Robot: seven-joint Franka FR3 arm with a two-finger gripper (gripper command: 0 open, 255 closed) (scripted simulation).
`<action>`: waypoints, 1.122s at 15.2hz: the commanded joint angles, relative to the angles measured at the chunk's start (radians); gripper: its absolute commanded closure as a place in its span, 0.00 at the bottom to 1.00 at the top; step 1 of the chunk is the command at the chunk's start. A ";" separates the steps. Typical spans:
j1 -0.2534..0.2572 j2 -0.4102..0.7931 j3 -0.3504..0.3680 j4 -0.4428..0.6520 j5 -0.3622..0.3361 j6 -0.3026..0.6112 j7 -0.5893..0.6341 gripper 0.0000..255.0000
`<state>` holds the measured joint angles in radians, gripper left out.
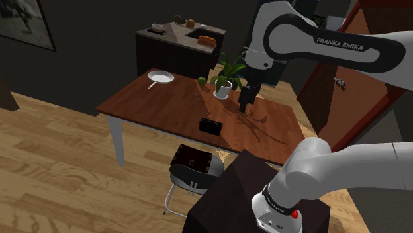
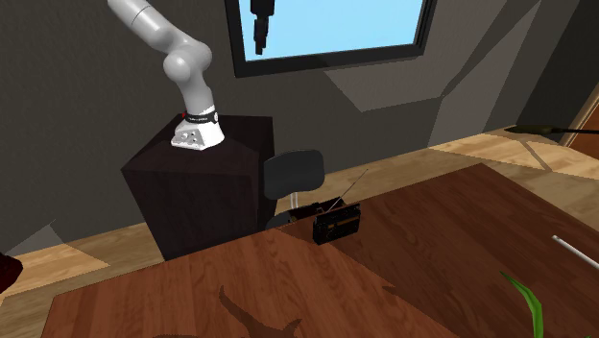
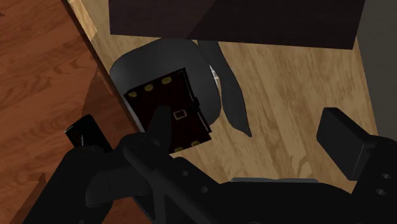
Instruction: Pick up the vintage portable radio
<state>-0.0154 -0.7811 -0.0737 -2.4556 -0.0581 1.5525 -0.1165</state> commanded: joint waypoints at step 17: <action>-0.031 0.431 -0.249 -0.039 -0.136 0.513 -0.327 0.00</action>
<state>-0.0482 -0.3965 -0.3059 -2.5086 -0.1943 2.0275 -0.4196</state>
